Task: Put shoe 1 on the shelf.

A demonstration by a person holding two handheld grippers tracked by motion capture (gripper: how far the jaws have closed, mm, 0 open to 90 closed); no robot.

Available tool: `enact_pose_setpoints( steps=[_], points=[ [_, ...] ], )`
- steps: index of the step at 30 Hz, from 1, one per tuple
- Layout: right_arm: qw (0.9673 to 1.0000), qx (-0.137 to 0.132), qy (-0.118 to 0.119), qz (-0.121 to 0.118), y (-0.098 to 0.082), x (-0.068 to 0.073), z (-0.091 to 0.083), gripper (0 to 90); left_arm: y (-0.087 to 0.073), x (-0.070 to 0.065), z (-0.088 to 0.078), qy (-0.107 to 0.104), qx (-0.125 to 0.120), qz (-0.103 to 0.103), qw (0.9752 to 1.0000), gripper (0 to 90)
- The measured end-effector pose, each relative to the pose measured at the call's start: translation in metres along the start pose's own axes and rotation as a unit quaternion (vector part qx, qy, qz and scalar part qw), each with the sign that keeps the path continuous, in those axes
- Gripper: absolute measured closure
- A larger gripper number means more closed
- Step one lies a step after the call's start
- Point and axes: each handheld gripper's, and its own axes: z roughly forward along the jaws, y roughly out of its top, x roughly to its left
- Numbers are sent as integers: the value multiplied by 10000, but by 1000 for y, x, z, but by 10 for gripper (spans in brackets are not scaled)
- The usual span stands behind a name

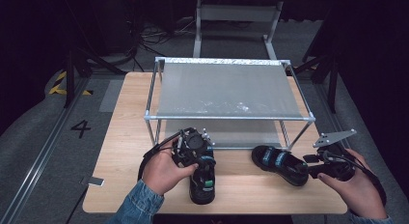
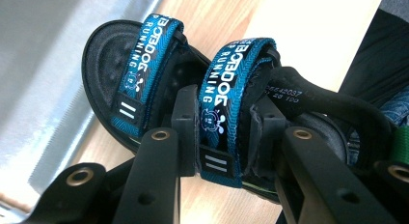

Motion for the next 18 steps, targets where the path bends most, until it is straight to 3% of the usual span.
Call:
enact_pose_setpoints(
  steps=[18],
  points=[
    [9999,-56,-83,93,-10,-1,-7,521,24,-2,-39,25,-123,147,9998,703]
  ],
)
